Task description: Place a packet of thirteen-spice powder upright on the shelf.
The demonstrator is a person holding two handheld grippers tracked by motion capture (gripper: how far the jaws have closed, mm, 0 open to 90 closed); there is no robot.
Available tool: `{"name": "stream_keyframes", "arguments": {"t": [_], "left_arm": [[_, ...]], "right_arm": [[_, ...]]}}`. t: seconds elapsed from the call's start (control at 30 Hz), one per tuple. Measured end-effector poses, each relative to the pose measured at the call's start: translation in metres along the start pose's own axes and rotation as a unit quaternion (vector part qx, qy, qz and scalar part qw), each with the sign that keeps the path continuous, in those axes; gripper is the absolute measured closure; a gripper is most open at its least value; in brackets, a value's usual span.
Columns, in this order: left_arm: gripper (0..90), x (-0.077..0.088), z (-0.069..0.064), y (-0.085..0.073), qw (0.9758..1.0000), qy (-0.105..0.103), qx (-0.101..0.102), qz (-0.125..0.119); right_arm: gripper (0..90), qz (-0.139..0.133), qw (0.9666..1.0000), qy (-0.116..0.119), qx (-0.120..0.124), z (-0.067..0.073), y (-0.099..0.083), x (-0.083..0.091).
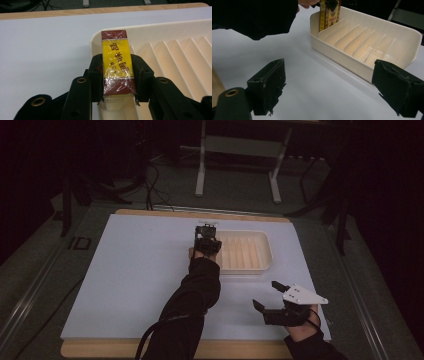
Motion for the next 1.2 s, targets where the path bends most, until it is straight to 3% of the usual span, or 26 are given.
{"name": "stream_keyframes", "arguments": {"t": [0.1,0.17,0.2,0.23,0.33,0.4,0.57,0.6,0.7,0.87,0.93,1.1,1.17,1.2], "left_arm": [[62.5,0.000,0.000,0.001,1.0000,-0.002,-0.005,0.004],[54.7,0.000,-0.002,0.002,0.9999,-0.010,-0.005,0.013],[43.4,0.001,-0.002,0.003,0.9998,-0.002,-0.005,0.019],[39.7,0.001,-0.002,0.003,0.9998,-0.002,-0.005,0.019],[35.6,0.004,-0.002,0.006,0.9995,-0.016,0.006,0.028],[29.2,0.006,-0.003,0.008,0.9992,-0.022,0.003,0.033],[24.4,0.009,-0.003,0.009,0.9987,-0.037,0.003,0.036],[19.7,0.012,-0.003,0.010,0.9976,-0.061,0.003,0.034],[16.2,0.016,-0.003,0.010,0.9971,-0.069,0.002,0.032],[3.9,0.023,-0.003,0.008,0.9938,-0.105,-0.007,0.034],[2.3,0.027,-0.002,0.007,0.9944,-0.102,-0.017,0.023],[1.7,0.036,0.007,0.004,0.9921,-0.119,-0.040,-0.007],[1.7,0.036,0.007,0.004,0.9921,-0.119,-0.040,-0.007],[1.7,0.042,0.012,-0.001,0.9889,-0.131,-0.061,-0.033]], "right_arm": [[11.7,-0.001,1.0000,0.001,0.000,0.000,0.000,0.000],[11.7,-0.001,1.0000,0.000,0.000,0.000,0.000,0.001],[11.7,-0.001,1.0000,0.000,-0.001,0.000,0.001,0.001],[11.7,-0.001,1.0000,0.000,-0.001,0.000,0.001,0.001],[11.7,0.000,1.0000,0.000,-0.001,-0.001,0.001,0.001],[11.7,0.000,1.0000,-0.001,-0.001,0.000,0.001,0.001],[11.7,-0.001,1.0000,-0.001,-0.001,0.000,0.001,0.000],[11.7,-0.001,1.0000,-0.001,0.000,0.000,0.001,0.000],[11.7,-0.001,1.0000,-0.002,-0.001,0.000,0.001,0.001],[11.7,-0.001,1.0000,-0.002,-0.002,0.000,0.001,0.000],[11.7,-0.001,1.0000,-0.003,-0.001,0.001,0.002,0.001],[11.7,-0.001,1.0000,-0.003,-0.002,0.000,0.001,0.001],[11.7,0.000,1.0000,-0.003,-0.003,0.000,0.001,0.001],[11.7,0.001,1.0000,-0.002,-0.003,0.000,0.001,0.001]]}}
Point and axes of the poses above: each handheld gripper's, and its own axes: x roughly backward along the jaws, y roughly out of its top, z roughly to its left, the point moved 2 cm from there along -x, roughly forward along the jaws
